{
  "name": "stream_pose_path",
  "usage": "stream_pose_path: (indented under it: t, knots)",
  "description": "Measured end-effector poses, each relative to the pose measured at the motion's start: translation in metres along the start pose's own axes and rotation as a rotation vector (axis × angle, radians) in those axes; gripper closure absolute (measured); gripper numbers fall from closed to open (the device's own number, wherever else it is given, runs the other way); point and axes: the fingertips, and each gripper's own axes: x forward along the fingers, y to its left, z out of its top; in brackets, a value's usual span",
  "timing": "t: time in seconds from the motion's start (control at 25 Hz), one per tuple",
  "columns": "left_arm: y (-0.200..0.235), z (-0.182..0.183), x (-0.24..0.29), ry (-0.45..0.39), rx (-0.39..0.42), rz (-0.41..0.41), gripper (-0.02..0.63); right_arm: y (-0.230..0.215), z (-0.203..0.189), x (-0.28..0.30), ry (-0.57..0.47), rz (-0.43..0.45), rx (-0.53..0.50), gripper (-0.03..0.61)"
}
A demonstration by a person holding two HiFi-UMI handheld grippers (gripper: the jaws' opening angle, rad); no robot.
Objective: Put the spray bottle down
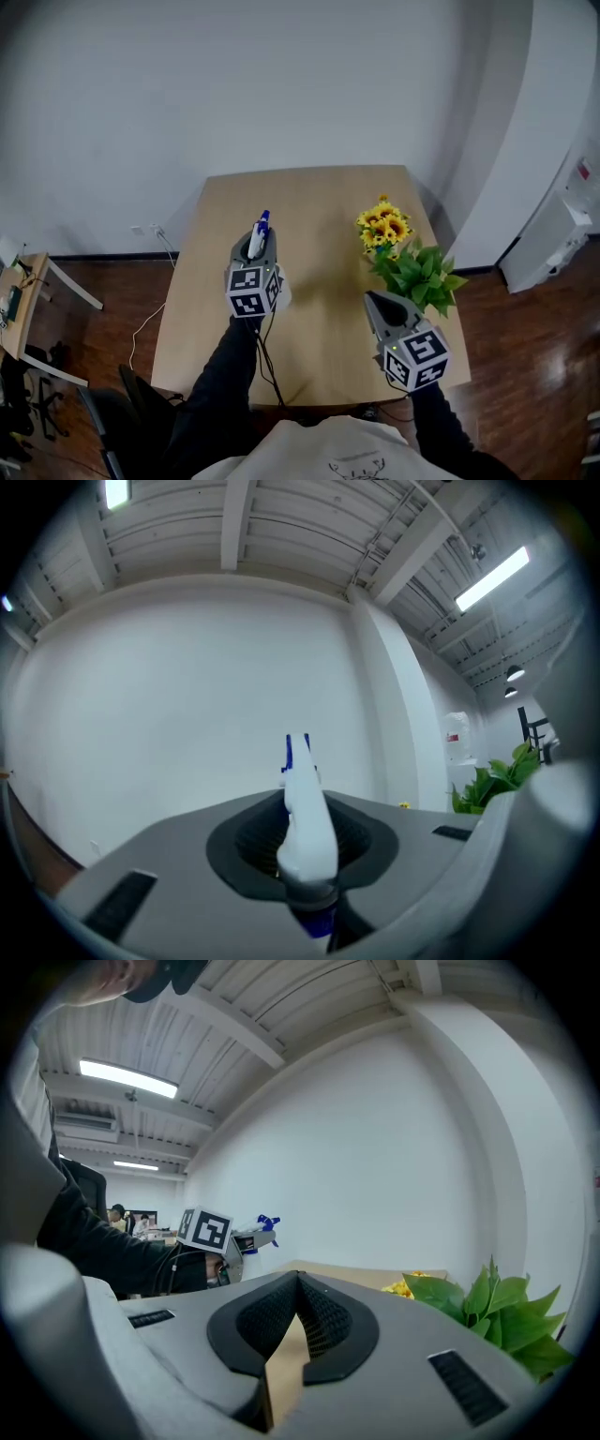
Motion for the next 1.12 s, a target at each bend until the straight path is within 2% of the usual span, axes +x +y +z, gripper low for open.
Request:
stream_pose_path:
  t: [0.32, 0.72, 1.12]
  knots:
    - [0.001, -0.021, 0.016, 0.014, 0.029, 0.026, 0.540, -0.004, -0.007, -0.008, 0.025, -0.020, -0.001, 0.591]
    - [0.004, -0.050, 0.021, 0.049, 0.015, 0.054, 0.540, -0.002, -0.015, -0.010, 0.046, -0.015, -0.004, 0.591]
    - [0.008, -0.060, 0.020, 0.055, 0.013, 0.061, 0.540, 0.000, -0.016, -0.003, 0.051, -0.004, -0.008, 0.591]
